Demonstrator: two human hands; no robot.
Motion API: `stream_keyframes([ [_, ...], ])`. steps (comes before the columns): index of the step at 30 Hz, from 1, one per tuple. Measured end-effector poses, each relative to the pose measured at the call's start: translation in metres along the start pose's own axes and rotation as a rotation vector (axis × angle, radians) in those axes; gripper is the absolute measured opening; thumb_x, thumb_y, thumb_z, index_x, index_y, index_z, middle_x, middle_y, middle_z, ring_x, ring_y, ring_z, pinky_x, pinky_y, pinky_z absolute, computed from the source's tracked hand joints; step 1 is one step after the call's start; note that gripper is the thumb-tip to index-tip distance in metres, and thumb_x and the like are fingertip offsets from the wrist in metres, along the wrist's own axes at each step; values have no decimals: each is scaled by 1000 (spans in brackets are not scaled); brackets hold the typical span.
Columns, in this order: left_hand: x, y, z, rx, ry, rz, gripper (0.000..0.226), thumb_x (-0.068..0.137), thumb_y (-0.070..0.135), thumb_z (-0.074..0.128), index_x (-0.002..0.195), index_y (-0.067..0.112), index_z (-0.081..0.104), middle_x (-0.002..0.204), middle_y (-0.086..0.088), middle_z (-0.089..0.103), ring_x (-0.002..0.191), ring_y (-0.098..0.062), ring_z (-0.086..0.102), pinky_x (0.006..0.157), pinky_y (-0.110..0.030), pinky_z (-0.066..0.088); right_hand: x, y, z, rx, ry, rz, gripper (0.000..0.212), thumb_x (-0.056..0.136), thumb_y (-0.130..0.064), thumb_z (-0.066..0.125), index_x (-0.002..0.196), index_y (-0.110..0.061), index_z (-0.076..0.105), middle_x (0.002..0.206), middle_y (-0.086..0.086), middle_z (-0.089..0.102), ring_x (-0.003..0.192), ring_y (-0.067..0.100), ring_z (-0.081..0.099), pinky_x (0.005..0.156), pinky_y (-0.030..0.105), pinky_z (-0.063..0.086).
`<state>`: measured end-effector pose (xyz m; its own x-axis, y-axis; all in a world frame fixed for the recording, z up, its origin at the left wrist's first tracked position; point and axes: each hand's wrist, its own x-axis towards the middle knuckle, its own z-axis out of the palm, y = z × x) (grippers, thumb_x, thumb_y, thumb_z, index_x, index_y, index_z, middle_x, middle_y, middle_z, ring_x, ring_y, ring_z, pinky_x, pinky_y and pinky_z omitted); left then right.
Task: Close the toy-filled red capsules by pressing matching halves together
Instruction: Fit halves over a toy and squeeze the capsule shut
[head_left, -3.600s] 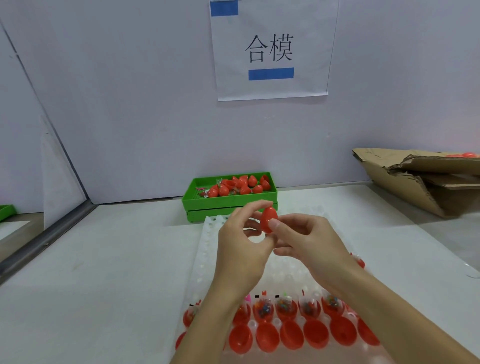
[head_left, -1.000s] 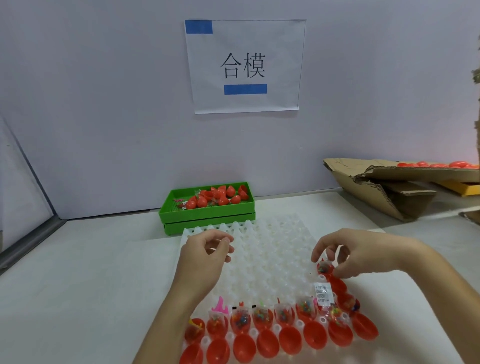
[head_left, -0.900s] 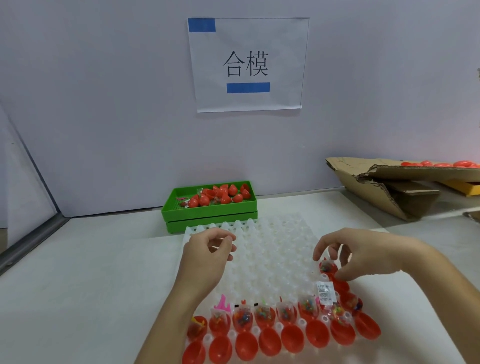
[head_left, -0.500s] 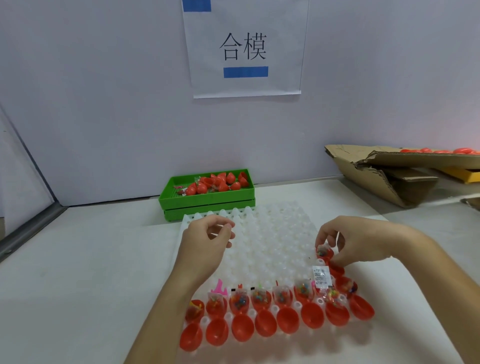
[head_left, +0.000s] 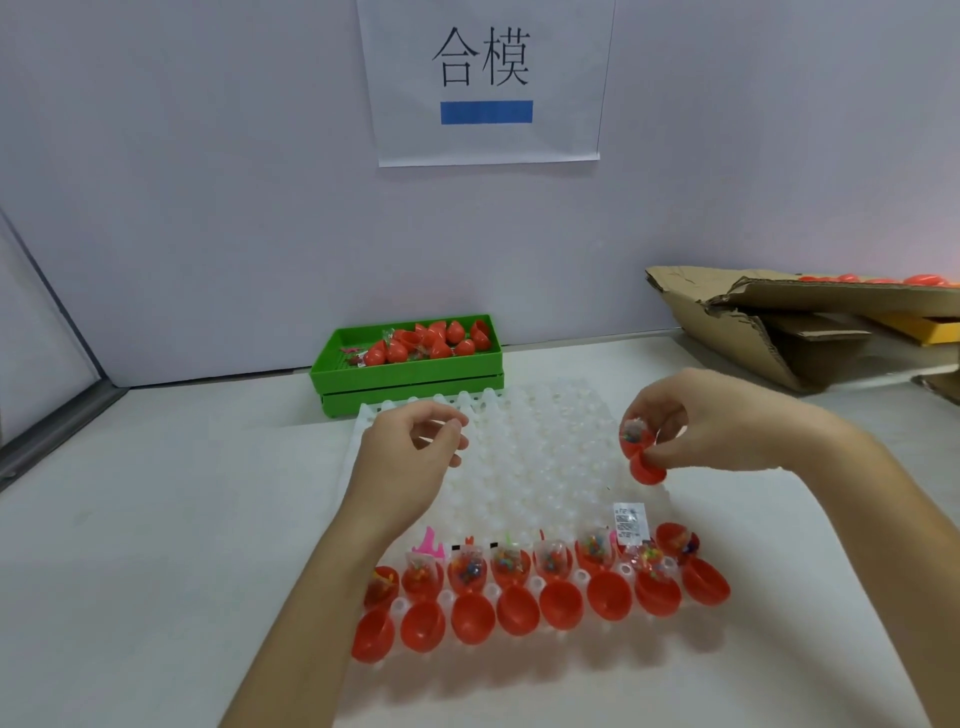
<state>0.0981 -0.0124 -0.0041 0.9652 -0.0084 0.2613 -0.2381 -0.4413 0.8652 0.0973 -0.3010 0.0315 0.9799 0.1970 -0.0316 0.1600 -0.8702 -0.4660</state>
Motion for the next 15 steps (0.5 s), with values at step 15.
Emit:
stream_keyframes([
  [15,-7,5,8,-5,-294,67,34,82,24,80,109,37,66,100,12,72,89,-3,71,74,-18,57,18,-55,32,139,221,-94,30,80,-40,74,74,-11,74,63,7,68,49,12,47,48,28,41],
])
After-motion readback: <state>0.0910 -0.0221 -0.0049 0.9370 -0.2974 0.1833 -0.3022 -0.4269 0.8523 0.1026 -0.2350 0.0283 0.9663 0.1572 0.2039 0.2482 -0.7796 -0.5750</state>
